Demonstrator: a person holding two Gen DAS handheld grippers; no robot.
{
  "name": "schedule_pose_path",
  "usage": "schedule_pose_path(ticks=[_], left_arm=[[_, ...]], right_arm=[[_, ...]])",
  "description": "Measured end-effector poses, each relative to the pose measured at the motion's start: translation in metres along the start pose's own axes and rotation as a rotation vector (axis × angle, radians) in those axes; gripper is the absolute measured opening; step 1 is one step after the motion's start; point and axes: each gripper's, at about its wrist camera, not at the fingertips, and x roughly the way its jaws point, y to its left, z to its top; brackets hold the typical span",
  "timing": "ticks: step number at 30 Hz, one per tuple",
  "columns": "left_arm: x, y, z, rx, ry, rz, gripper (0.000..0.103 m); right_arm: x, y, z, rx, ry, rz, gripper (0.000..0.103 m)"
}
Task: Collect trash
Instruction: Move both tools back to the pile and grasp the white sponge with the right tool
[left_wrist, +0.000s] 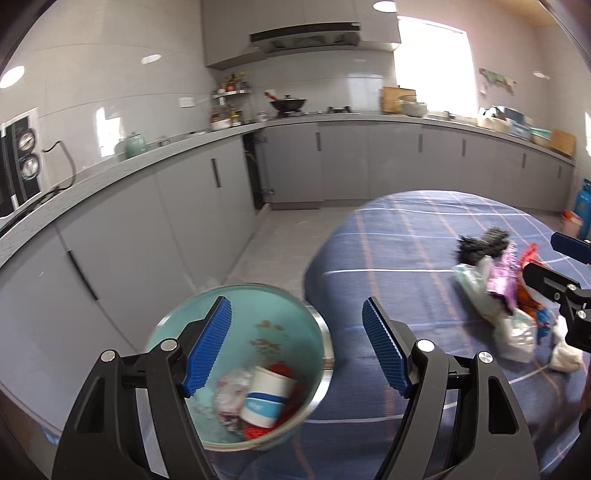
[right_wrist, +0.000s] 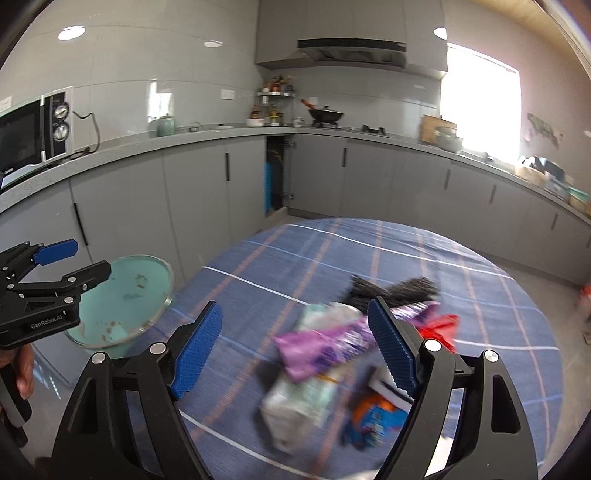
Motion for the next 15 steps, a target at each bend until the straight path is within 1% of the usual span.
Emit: schedule_pose_path(ticks=[4, 8, 11, 15], left_arm=[[0.002, -0.030, -0.001, 0.031, 0.005, -0.050, 0.073], [0.002, -0.059, -0.001, 0.068, 0.002, -0.084, 0.073], [0.002, -0.076, 0.001, 0.086, -0.001, -0.111, 0.073], [0.006, -0.098, 0.005, 0.114, -0.006, -0.138, 0.073]], right_arm=[[-0.005, -0.029, -0.015, 0.030, 0.022, -0.063, 0.080], [-0.007, -0.055, -0.030, 0.084, 0.049, -0.113, 0.080], [-0.011, -0.067, -0.039, 0.091, 0.061, -0.138, 0.080], [-0.008, -0.079, -0.042, 0.121, 0.079, -0.146, 0.080]])
